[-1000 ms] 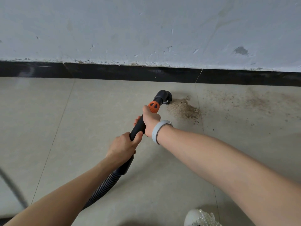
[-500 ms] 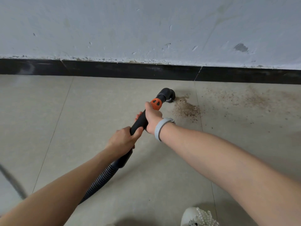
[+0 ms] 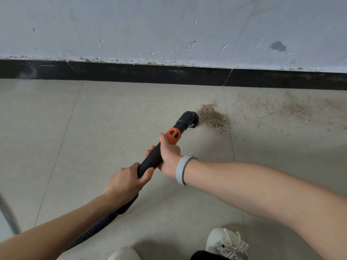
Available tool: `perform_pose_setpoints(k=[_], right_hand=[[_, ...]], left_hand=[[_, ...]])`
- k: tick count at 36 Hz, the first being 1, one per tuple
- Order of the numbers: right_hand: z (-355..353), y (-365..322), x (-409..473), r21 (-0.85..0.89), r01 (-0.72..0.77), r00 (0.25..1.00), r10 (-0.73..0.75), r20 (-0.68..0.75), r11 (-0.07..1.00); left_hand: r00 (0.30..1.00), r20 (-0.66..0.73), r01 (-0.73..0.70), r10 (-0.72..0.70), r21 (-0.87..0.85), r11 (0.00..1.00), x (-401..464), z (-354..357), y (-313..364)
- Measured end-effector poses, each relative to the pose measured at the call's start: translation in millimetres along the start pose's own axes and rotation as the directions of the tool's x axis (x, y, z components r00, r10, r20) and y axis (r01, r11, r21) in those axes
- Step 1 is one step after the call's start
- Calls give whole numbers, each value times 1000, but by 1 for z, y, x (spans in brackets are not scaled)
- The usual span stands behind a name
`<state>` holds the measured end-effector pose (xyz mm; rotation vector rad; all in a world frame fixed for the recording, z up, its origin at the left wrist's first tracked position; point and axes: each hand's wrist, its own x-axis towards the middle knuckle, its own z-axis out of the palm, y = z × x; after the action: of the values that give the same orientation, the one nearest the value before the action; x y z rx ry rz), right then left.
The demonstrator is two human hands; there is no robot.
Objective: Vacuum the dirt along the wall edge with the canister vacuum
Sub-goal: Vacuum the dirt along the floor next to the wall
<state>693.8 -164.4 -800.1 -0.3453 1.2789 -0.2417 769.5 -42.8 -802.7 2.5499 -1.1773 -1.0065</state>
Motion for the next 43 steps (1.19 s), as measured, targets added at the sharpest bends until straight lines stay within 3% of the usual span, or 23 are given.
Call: perform_pose_setpoints(k=[12, 24, 33, 36, 43], right_hand=[[-38, 8, -15, 53, -10, 998, 13, -66, 999], [-97, -22, -20, 210, 48, 989, -17, -145, 977], [-92, -26, -17, 230, 96, 988, -64, -143, 968], [-80, -29, -16, 157, 125, 986, -105, -133, 980], [-35, -35, -13, -9, 108, 993, -108, -39, 994]], left_hand=[[989, 107, -116, 103, 130, 985, -11, 10, 13], [958, 138, -276, 253, 188, 943, 1, 37, 73], [960, 50, -280, 276, 210, 937, 1, 35, 74], [965, 0, -260, 264, 177, 949, -1, 31, 69], [990, -93, -104, 102, -10, 995, 0, 16, 47]])
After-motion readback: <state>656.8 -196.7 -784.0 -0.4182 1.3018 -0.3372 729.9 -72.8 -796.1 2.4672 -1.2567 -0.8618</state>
